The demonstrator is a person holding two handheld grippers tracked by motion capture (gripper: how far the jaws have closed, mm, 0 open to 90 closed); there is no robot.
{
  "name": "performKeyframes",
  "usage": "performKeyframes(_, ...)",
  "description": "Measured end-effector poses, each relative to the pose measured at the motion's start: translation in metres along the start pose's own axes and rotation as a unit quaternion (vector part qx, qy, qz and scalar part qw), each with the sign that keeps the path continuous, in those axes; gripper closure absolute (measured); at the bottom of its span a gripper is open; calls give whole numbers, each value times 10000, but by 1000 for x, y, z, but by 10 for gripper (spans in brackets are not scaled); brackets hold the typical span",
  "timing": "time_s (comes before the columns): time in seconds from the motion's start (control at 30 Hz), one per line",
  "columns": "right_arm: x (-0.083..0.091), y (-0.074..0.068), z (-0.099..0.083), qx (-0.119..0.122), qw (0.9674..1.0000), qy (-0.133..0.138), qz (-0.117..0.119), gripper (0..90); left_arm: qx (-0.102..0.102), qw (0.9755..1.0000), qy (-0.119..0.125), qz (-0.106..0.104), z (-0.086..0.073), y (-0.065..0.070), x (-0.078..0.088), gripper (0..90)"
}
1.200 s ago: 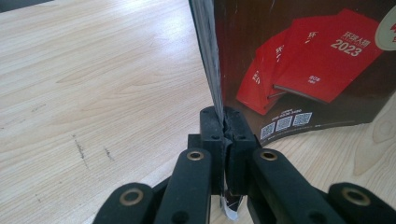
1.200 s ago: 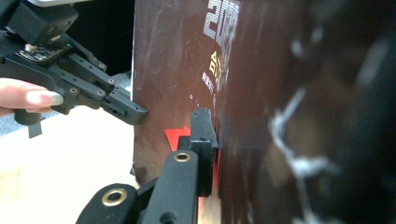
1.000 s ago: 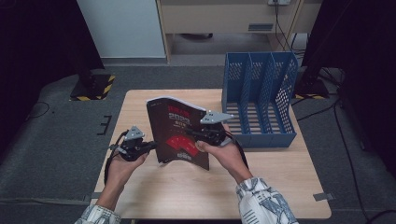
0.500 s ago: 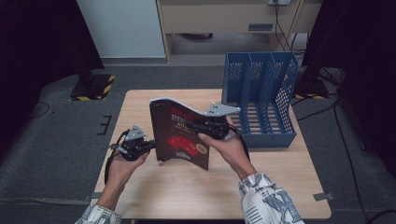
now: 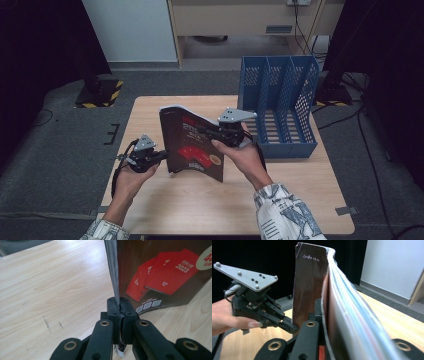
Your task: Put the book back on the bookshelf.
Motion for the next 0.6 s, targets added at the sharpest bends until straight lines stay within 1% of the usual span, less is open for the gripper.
performKeyframes(0.13, -2, 1, 2, 76, 10000, 1, -46, 866, 4, 10000, 9, 20, 3, -1, -2, 877)
performKeyframes(0.27, -1, -1, 1, 143, 9999, -16, -41, 868, -14, 10000, -25, -21, 0, -2, -3, 876)
performKeyframes(0.43, 0, -5, 2, 280, 9996, -57, -12, 870, 48, 9999, -11, -105, -4, -1, -3, 872)
performKeyframes(0.6, -1, -7, 3, 314, 9995, -48, -29, 871, 161, 9998, 4, -88, -7, -3, -3, 848)
Point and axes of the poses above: each handheld gripper's, and its own axes: x roughly backward along the jaws, z roughly out of its top, y roughly to its right, the point moved 9 cm from there along -x, roughly forward along the jaws, and after that the axes turned 1 degree about y, right-handed, at the moved point
